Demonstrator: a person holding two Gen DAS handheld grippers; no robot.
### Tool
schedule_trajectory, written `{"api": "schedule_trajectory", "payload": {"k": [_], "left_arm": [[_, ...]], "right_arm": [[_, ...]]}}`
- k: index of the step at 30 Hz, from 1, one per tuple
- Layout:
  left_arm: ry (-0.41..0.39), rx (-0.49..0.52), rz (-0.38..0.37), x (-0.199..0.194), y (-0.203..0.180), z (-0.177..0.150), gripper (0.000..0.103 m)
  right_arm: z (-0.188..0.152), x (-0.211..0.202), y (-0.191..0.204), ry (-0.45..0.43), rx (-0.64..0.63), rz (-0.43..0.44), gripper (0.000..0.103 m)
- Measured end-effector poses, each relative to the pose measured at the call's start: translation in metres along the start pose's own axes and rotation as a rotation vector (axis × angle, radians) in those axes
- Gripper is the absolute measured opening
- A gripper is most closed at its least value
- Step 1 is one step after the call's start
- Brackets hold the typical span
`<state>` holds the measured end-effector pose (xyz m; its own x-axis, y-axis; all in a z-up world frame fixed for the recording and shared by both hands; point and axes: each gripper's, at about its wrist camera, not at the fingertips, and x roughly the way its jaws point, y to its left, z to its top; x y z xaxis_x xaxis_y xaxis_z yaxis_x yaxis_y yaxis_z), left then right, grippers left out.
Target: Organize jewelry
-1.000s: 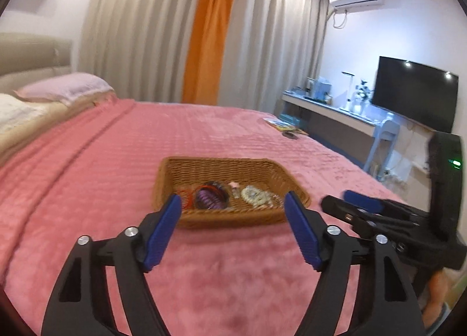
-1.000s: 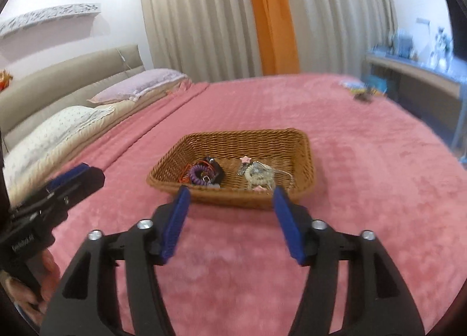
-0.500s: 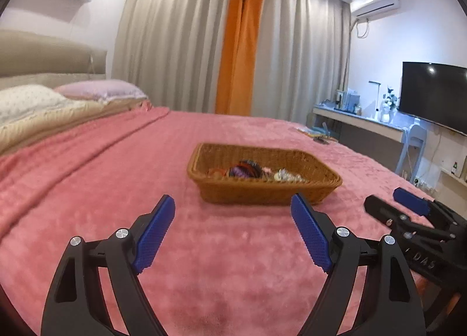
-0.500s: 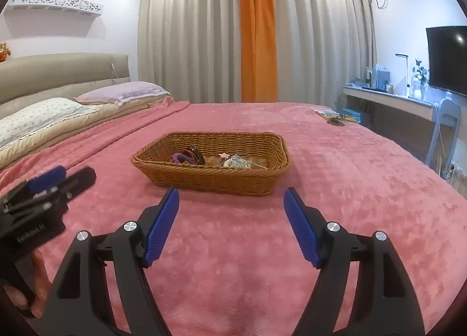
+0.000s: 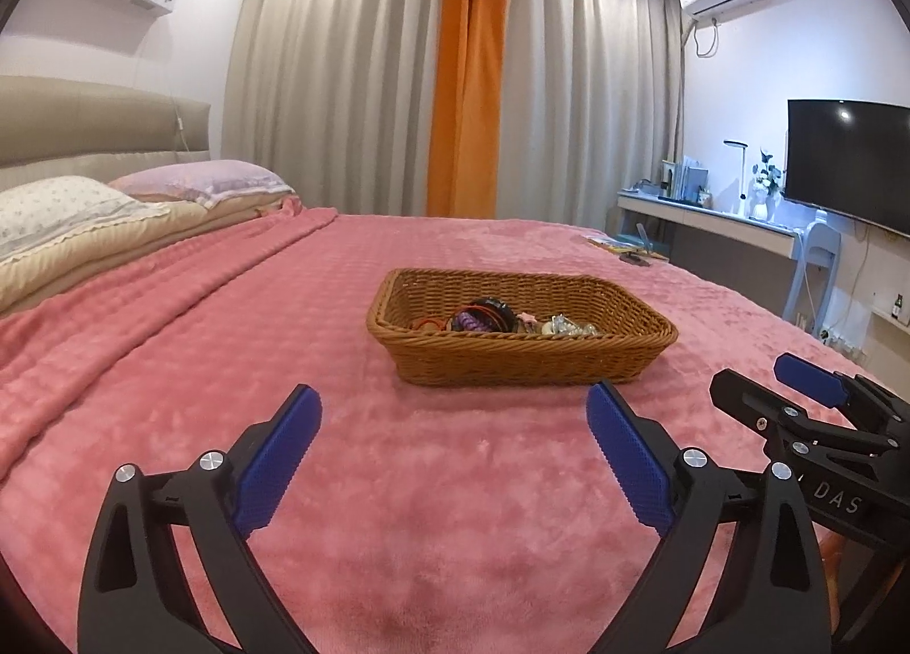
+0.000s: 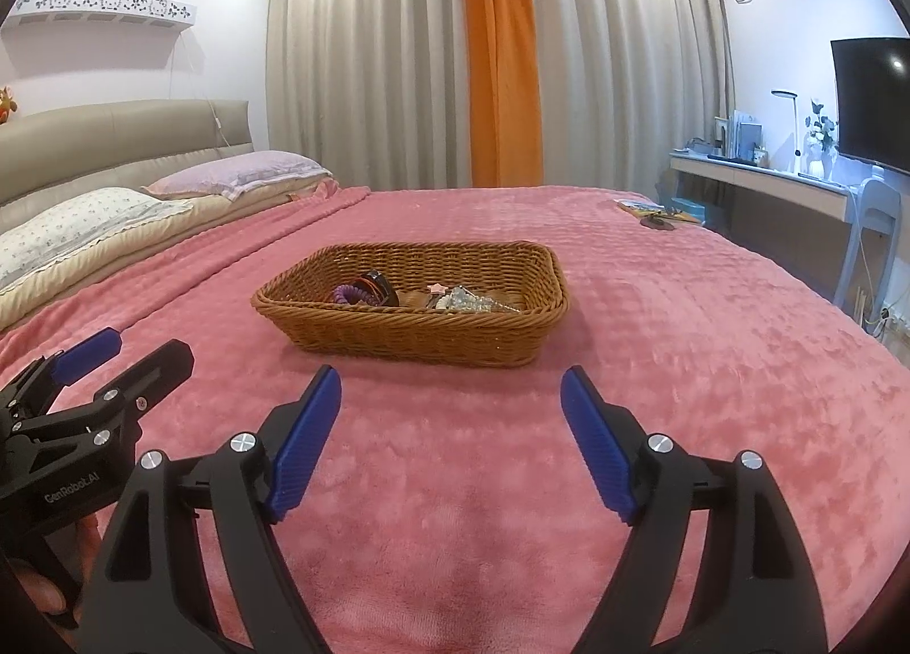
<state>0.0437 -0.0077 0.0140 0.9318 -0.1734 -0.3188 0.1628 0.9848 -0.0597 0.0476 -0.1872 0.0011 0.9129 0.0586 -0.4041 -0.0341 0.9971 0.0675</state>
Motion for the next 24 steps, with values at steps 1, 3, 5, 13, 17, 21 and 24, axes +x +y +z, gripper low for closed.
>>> {"api": "schedule_trajectory", "payload": {"k": [1,3,5,13,17,21,24], "left_arm": [[0.0,0.0,0.0,-0.0001,0.0001,0.0,0.092],[0.001,0.001,0.0,0.0,0.0003,0.0,0.093],[-0.001,0.001,0.0,-0.0002,0.0003,0.0,0.093],[0.001,0.001,-0.003,-0.0001,-0.0003,-0.0003,0.095],[0.002,0.003,-0.003,0.0005,0.0002,-0.0014,0.095],[0.001,0.004,-0.003,0.0004,-0.0001,-0.0017,0.095],[0.004,0.005,-0.003,0.0013,0.0003,-0.0029,0.095]], "right_arm": [[-0.0003,0.0003,0.0,0.0,0.001,0.0,0.076],[-0.001,0.0007,-0.0001,0.0,0.002,-0.001,0.077],[-0.0009,0.0011,0.0001,0.002,0.003,-0.002,0.079],[-0.0022,0.0,0.002,-0.002,-0.001,-0.007,0.079],[-0.0021,-0.0001,0.0023,-0.001,-0.005,-0.007,0.08],[-0.0022,0.0001,0.0021,0.004,0.001,-0.006,0.084],[-0.0011,-0.0003,0.002,0.0,0.006,-0.009,0.087]]}}
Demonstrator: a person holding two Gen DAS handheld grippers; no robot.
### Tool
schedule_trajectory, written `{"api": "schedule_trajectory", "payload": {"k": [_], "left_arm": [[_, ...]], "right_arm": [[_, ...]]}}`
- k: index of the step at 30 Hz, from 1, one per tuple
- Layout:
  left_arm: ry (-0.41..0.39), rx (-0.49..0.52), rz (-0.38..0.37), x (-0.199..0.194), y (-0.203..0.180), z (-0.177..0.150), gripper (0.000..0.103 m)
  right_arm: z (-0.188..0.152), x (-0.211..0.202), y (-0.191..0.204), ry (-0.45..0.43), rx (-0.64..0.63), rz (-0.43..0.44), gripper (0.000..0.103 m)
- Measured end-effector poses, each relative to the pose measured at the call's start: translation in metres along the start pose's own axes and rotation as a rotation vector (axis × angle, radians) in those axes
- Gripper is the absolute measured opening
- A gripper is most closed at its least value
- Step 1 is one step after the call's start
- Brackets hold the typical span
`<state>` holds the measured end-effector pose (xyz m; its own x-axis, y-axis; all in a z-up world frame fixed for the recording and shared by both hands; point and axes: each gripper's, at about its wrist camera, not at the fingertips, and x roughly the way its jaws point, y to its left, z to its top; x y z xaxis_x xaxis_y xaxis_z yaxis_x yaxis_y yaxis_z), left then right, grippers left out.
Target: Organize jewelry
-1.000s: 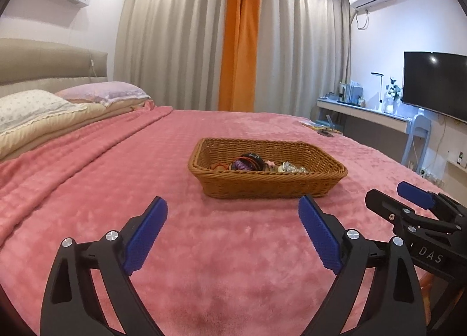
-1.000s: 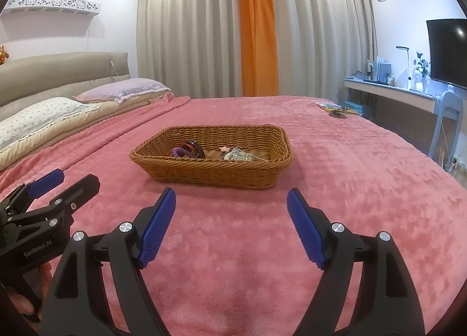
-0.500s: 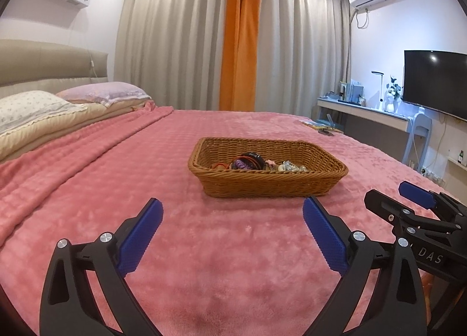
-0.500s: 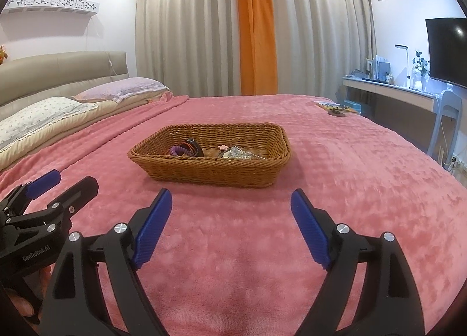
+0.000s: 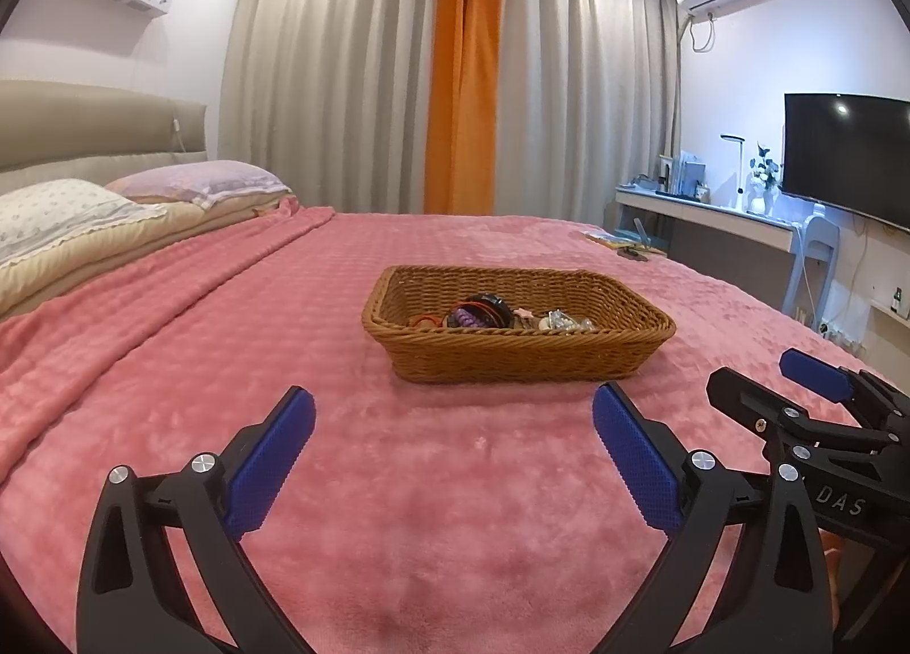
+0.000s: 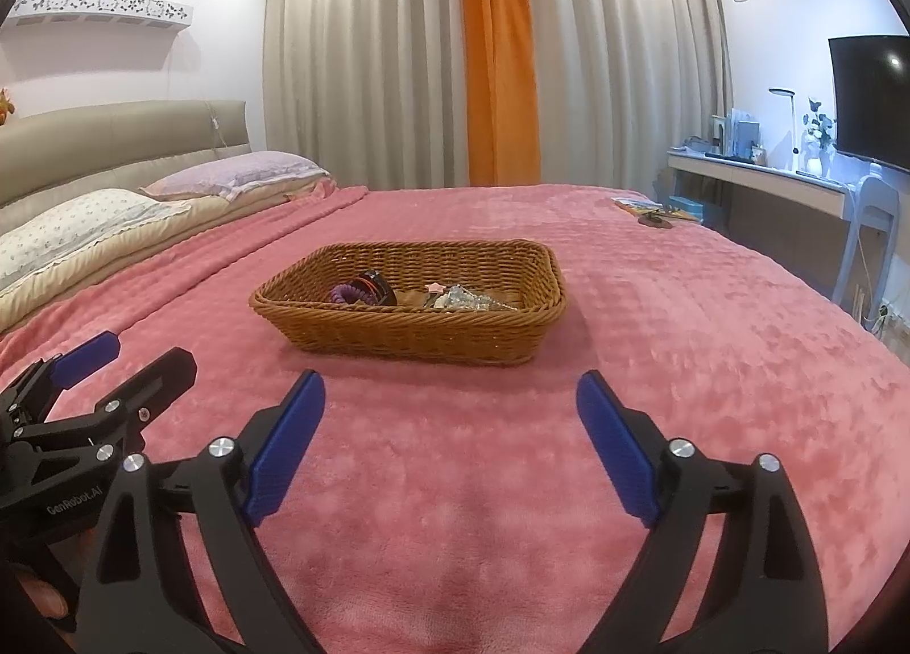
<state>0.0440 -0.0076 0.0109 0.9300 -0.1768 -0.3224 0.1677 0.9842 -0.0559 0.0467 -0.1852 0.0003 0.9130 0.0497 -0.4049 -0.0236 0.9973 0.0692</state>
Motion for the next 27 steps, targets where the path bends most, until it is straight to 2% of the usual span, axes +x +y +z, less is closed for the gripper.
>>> {"api": "schedule_trajectory", "payload": {"k": [27], "left_arm": [[0.008,0.001,-0.008,0.0011,-0.0007,-0.0017,0.095]], "right_arm": [[0.0004,-0.0008,-0.0007,-0.002,-0.007,-0.004,0.087]]}}
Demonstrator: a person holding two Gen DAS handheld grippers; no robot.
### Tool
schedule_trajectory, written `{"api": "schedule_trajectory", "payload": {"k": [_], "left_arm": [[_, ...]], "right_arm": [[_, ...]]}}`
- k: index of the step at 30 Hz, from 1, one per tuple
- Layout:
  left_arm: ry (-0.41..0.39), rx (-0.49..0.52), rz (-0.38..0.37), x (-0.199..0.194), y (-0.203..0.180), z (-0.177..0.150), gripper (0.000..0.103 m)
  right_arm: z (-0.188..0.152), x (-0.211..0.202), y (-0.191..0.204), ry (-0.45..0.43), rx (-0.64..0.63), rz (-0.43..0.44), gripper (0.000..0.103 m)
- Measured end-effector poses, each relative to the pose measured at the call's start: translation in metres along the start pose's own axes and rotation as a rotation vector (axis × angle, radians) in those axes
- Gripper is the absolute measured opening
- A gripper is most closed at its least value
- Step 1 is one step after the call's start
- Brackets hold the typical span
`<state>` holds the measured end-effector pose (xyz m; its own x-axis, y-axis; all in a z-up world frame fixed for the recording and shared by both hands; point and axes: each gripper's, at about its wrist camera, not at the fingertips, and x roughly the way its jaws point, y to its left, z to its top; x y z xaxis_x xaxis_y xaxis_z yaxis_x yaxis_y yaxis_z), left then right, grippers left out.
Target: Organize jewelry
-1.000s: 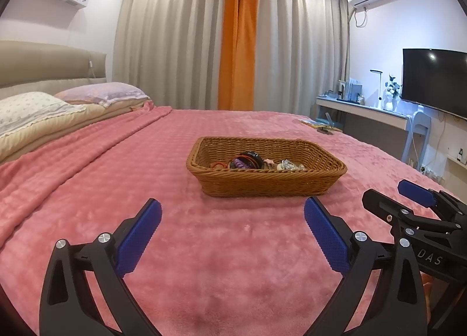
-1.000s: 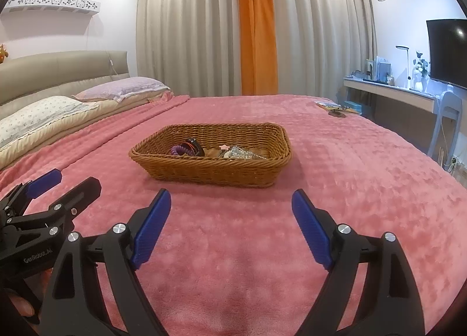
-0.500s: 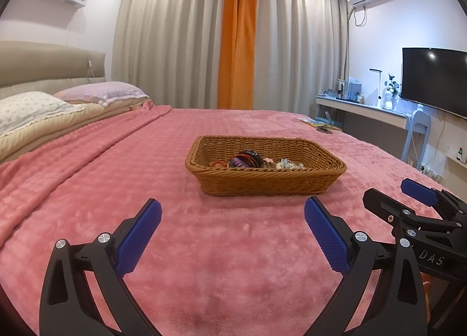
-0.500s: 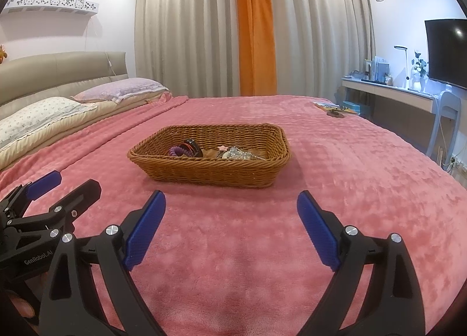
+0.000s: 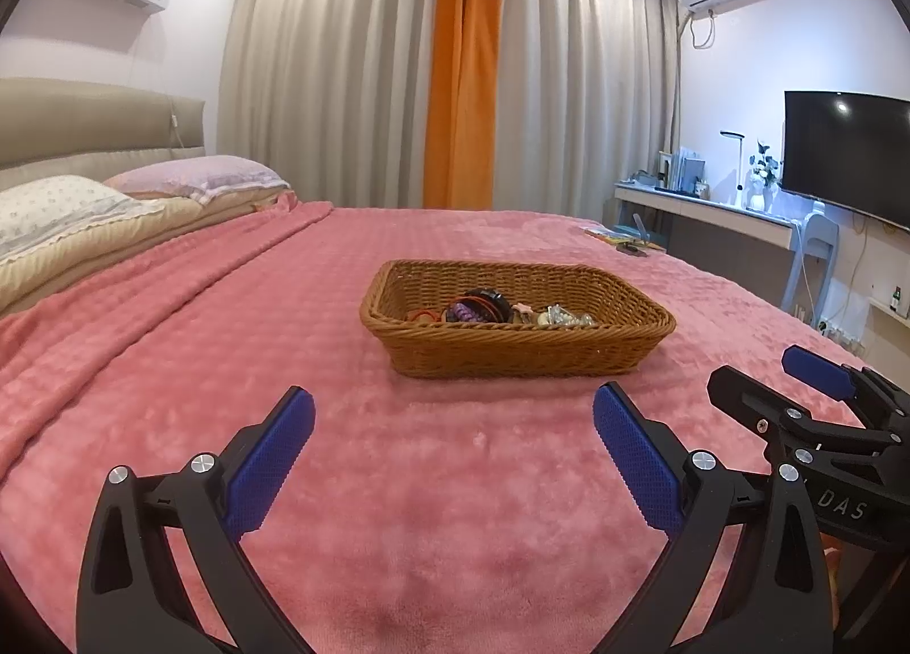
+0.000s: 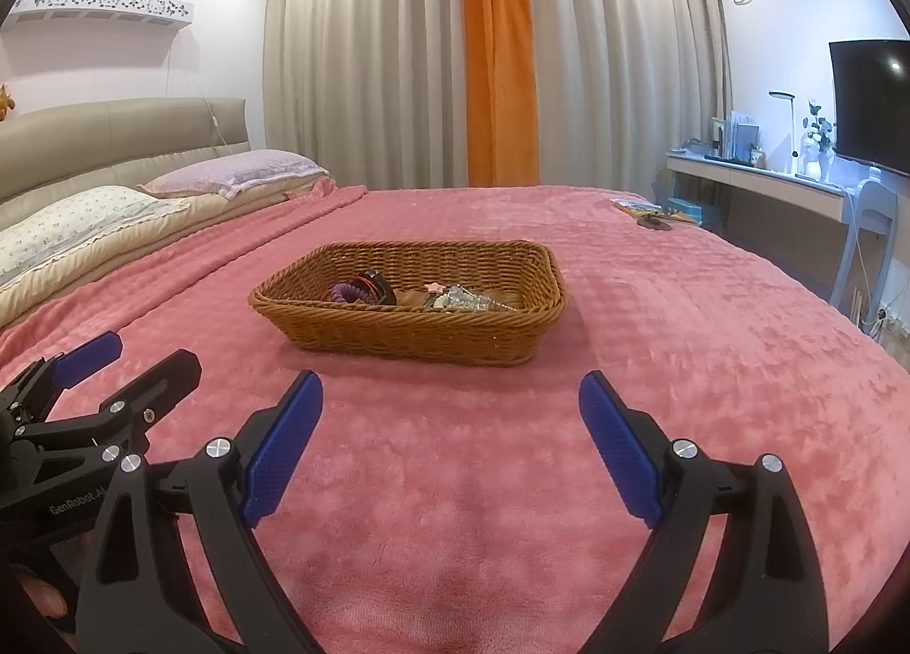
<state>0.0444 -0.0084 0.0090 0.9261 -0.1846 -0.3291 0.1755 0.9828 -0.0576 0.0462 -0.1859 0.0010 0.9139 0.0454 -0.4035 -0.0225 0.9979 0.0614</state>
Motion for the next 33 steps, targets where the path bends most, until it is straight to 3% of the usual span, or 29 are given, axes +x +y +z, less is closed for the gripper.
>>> {"api": "schedule_trajectory", "payload": {"k": [33], "left_arm": [[0.019,-0.009,0.01,0.0024,0.0071,-0.0027,0.095]], "right_arm": [[0.0011,0.0014,-0.0051,0.009,0.032,-0.02,0.087]]}}
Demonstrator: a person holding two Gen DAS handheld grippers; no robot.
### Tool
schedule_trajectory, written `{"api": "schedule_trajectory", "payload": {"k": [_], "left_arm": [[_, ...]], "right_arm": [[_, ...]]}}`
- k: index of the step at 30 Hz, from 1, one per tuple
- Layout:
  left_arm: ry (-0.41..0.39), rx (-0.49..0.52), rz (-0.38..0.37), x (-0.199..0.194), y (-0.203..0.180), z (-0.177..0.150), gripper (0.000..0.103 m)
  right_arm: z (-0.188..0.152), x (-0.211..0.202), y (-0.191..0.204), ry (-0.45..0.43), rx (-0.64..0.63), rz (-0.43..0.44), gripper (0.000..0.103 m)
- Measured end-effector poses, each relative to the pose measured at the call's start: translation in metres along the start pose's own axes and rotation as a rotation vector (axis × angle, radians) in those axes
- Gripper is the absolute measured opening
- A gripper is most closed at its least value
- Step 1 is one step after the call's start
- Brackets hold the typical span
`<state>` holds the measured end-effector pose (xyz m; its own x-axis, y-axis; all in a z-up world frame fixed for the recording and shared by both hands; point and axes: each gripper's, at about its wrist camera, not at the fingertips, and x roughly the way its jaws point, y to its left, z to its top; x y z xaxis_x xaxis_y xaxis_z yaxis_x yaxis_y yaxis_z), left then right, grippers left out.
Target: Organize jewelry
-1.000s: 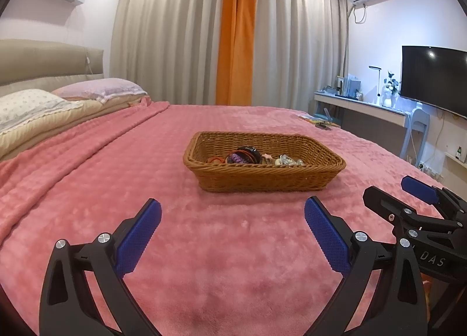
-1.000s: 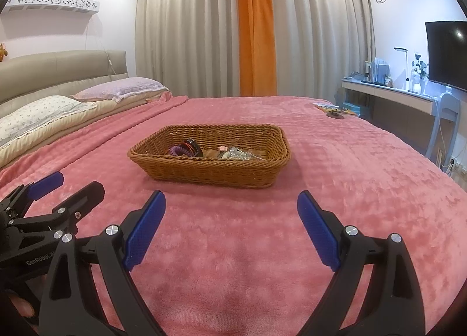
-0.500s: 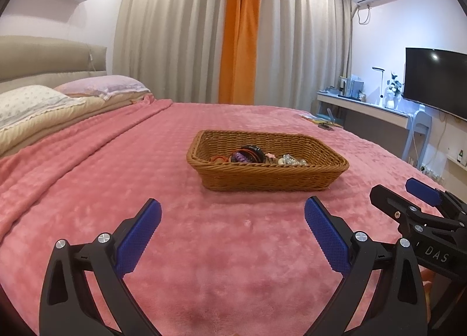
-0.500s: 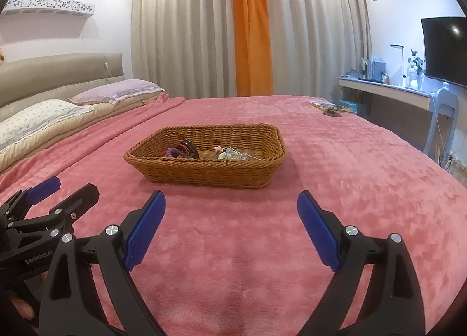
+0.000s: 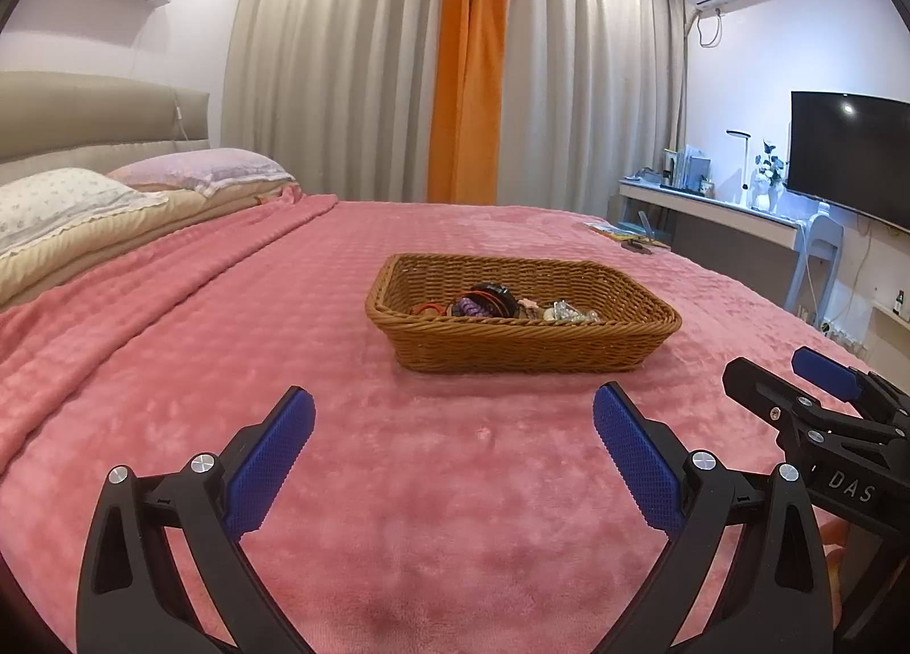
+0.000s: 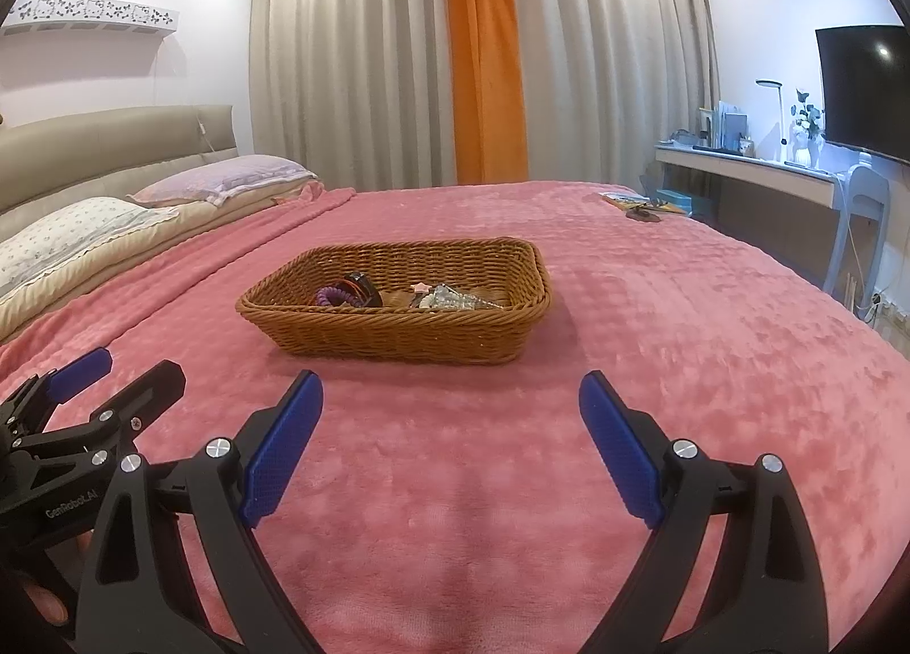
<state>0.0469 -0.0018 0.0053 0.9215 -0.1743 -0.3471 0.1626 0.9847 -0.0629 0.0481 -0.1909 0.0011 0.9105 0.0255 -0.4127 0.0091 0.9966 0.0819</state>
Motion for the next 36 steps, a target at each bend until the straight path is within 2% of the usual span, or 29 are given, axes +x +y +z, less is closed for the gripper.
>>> {"api": "schedule_trajectory", "payload": {"k": [36], "left_arm": [[-0.003,0.0,0.02,-0.0017,0.0026,0.0008,0.095]], "right_arm": [[-0.0004,0.0024,-0.0024,0.009,0.008,0.0,0.087]]}}
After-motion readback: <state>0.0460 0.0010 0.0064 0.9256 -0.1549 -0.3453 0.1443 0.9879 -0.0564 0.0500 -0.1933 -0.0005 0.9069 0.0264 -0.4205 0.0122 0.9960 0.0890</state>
